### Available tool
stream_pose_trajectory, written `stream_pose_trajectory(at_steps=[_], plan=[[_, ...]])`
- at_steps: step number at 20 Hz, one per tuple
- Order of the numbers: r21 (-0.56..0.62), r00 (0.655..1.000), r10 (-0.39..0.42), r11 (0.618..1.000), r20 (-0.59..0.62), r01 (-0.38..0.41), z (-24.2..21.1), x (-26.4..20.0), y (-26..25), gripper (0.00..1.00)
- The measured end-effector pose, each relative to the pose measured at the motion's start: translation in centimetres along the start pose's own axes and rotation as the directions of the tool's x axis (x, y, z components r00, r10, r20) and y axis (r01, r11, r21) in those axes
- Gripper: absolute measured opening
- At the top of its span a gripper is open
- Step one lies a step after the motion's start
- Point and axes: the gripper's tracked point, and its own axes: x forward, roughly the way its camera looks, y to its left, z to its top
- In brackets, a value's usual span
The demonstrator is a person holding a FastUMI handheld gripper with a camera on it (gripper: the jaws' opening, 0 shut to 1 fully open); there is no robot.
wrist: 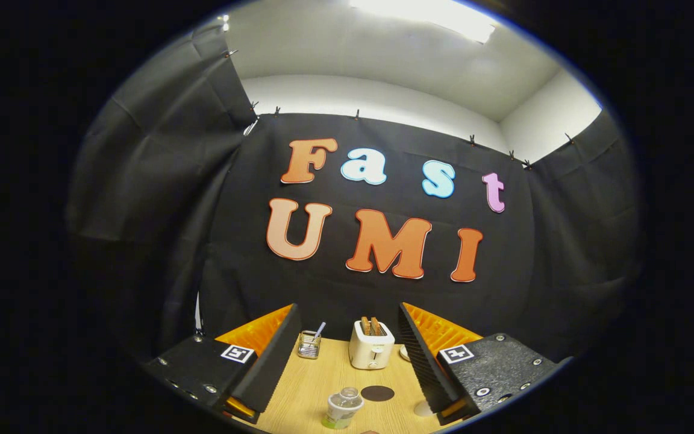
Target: Take the bottle from table, then pour the juice into the cup, finally place the bottle on the coaster
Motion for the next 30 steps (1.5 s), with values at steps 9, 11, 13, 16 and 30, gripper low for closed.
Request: stream_pose_trajectory(at_steps=[9, 11, 13, 16, 30], plan=[[0.076, 1.000, -0.011, 0.997, -0.016, 0.012, -3.6, -0.5, 0.0, 0.96], [0.089, 0.999, -0.017, 0.996, -0.040, 0.021, -5.3, -0.4, -0.3, 0.96], [0.093, 0.997, -0.026, 0.995, -0.067, 0.033, -7.1, -0.3, -0.3, 0.96], [0.090, 0.994, -0.043, 0.995, -0.102, 0.052, -9.7, -0.2, -0.5, 0.96], [0.144, 0.946, -0.064, 0.983, -0.318, 0.114, -23.4, 0.3, -0.5, 0.96]])
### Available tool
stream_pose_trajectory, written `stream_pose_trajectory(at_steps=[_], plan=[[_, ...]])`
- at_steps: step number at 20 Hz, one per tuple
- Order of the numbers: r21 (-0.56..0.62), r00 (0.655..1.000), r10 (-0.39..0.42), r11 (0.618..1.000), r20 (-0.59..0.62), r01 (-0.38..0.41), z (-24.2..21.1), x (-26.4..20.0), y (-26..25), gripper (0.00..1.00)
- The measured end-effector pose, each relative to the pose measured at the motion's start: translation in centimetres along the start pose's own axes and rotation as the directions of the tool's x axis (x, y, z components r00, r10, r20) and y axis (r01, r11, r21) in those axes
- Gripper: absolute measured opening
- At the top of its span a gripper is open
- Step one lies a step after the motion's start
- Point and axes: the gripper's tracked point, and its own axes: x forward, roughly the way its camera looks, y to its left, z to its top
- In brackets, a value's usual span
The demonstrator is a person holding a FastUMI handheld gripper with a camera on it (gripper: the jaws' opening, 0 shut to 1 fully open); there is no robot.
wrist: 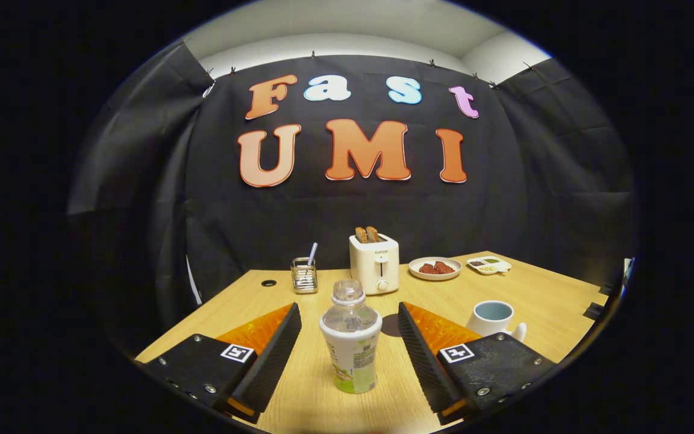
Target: Take the bottle from table, then pour the juice into the cup, finally place the bottle on the coaster
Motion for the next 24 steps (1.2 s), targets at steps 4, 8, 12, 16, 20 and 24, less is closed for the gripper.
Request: stream_pose_trajectory(at_steps=[4, 8, 12, 16, 20, 24], plan=[[-0.003, 0.997, 0.009, 1.000, -0.074, -0.009, -3.5, 1.5, 0.4, 0.96], [-0.030, 0.990, 0.016, 0.999, -0.141, -0.020, -6.0, 2.4, 0.9, 0.95], [-0.044, 0.985, 0.022, 0.999, -0.169, -0.030, -7.3, 3.2, 1.2, 0.91], [-0.042, 0.988, 0.016, 0.999, -0.154, -0.023, -7.6, 4.4, 1.1, 0.79], [-0.034, 0.984, 0.057, 0.997, -0.171, -0.064, -7.6, 4.5, 1.5, 0.61], [0.065, 0.975, 0.117, 0.992, -0.189, -0.107, -7.3, 4.5, 1.6, 0.58]])
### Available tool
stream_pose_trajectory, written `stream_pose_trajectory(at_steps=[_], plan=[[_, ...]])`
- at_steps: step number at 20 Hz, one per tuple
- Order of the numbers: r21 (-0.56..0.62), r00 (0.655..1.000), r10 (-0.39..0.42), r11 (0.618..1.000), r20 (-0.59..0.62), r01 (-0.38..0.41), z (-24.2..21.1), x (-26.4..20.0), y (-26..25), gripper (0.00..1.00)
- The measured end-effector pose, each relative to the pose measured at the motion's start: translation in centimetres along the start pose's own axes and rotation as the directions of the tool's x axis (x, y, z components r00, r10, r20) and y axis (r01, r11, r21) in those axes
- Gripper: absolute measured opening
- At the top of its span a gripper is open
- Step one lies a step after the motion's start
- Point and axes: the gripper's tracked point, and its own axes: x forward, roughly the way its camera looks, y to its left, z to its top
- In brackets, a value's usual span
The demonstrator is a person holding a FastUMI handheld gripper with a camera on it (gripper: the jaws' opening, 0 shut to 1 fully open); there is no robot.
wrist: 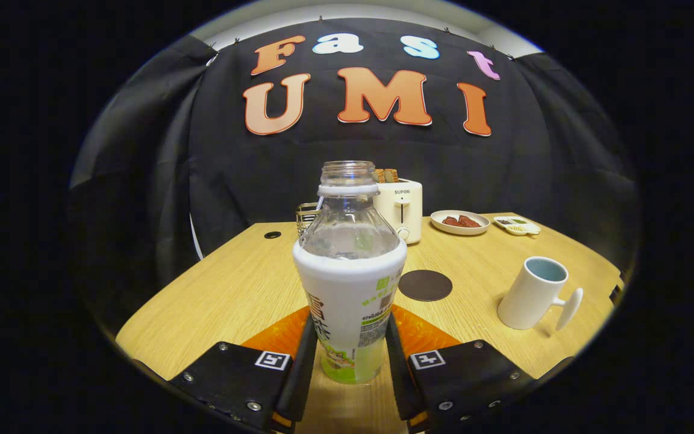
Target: Take the bottle from table, then pour the juice into the cup, finally place the bottle on the coaster
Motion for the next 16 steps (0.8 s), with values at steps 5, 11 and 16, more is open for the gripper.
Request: stream_pose_trajectory(at_steps=[5, 11, 16], plan=[[0.251, 0.995, 0.087, 0.963, 0.044, -0.095, 2.1, -0.3, -0.3, 0.58], [0.467, 0.987, 0.135, 0.870, 0.088, -0.161, 4.3, -0.2, -2.0, 0.58], [0.645, 0.980, 0.168, 0.739, 0.103, -0.194, 4.4, 0.4, -3.1, 0.58]])
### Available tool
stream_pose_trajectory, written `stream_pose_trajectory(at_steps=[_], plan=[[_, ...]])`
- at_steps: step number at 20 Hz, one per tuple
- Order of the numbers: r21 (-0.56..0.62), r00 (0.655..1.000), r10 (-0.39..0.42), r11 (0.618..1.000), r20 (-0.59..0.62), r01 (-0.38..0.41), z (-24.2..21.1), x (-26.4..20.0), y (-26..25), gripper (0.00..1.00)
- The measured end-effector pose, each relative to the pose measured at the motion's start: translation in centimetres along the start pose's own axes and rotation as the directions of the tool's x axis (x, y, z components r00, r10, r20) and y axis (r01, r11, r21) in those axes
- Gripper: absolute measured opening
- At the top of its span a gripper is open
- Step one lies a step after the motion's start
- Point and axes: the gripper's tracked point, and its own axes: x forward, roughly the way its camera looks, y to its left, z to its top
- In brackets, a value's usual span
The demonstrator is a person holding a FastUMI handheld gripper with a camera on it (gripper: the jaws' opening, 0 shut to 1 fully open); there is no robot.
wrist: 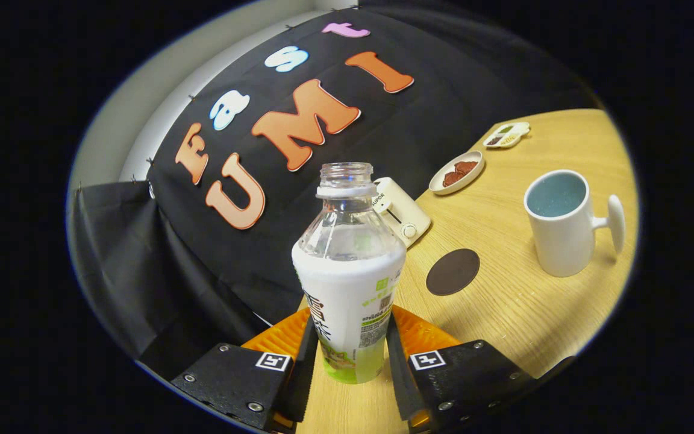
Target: Take the bottle from table, then pour the juice into the cup, finally place the bottle on the coaster
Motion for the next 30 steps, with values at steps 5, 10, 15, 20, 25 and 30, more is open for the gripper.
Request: stream_pose_trajectory(at_steps=[5, 10, 15, 20, 25, 30], plan=[[0.236, 0.998, 0.028, 0.971, 0.048, -0.039, 1.1, 0.6, -1.0, 0.57], [0.412, 0.995, 0.025, 0.909, 0.100, -0.064, 2.0, 0.3, -1.8, 0.57], [0.510, 0.991, 0.006, 0.857, 0.130, -0.072, 3.8, -0.4, -3.0, 0.58], [0.586, 0.991, -0.012, 0.807, 0.134, -0.070, 4.4, 0.9, -3.3, 0.57], [0.668, 0.990, -0.024, 0.741, 0.136, -0.074, 5.0, 0.6, -3.9, 0.57], [0.721, 0.988, -0.023, 0.686, 0.154, -0.096, 5.5, 0.4, -3.9, 0.57]])
